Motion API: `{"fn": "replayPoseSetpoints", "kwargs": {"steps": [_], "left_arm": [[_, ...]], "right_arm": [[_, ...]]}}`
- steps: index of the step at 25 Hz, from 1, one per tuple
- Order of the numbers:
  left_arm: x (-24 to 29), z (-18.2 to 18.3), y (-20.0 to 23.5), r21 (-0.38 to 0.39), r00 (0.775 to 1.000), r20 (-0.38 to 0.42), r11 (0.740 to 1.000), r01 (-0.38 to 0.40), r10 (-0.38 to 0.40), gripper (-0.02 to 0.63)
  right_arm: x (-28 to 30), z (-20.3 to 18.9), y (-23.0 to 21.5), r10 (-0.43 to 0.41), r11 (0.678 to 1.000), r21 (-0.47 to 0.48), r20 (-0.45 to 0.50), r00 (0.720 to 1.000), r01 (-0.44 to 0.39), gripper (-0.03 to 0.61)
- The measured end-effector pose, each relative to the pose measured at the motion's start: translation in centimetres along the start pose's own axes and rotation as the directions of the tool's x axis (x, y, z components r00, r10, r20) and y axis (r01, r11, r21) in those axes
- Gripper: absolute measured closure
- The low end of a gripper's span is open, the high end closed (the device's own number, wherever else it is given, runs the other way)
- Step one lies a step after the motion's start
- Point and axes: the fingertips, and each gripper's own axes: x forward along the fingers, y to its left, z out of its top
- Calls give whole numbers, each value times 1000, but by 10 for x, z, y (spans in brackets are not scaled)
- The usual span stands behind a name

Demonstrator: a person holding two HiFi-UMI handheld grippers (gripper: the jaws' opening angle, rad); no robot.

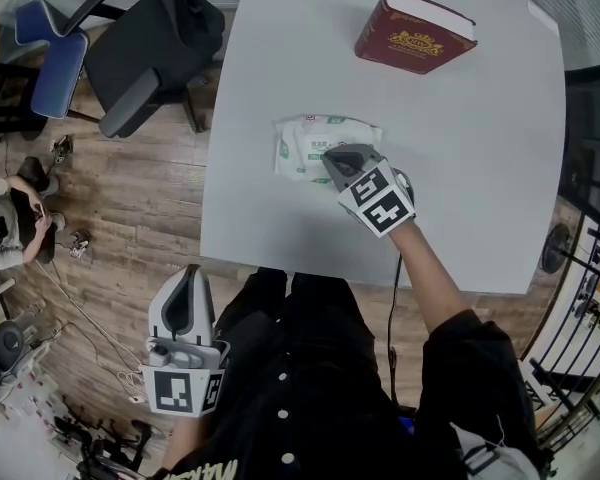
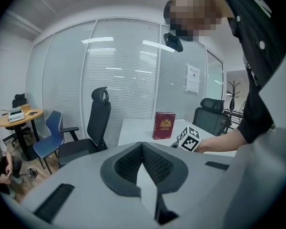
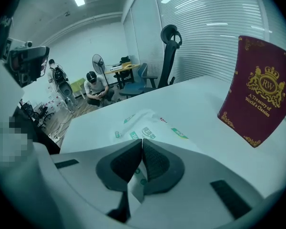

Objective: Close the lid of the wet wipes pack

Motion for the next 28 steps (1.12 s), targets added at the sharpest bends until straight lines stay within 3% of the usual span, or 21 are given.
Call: {"fn": "replayPoseSetpoints", "kwargs": {"steps": [9, 18, 23, 28], "left_arm": [[-3, 25, 0, 30, 996, 84, 999, 27, -29, 598], [5, 58, -10, 83, 972, 191, 989, 123, -137, 598], [11, 73, -13, 119, 953, 237, 979, 166, -191, 598], [11, 89, -13, 147, 931, 285, 970, 192, -227, 598]], "right_arm": [[-51, 11, -4, -57, 996, 70, 95, 994, 50, 549], [-146, 40, -7, -186, 978, 137, 237, 954, 157, 549], [-203, 56, 0, -258, 960, 198, 339, 905, 200, 549], [-270, 76, 6, -361, 921, 316, 465, 808, 230, 549]]}}
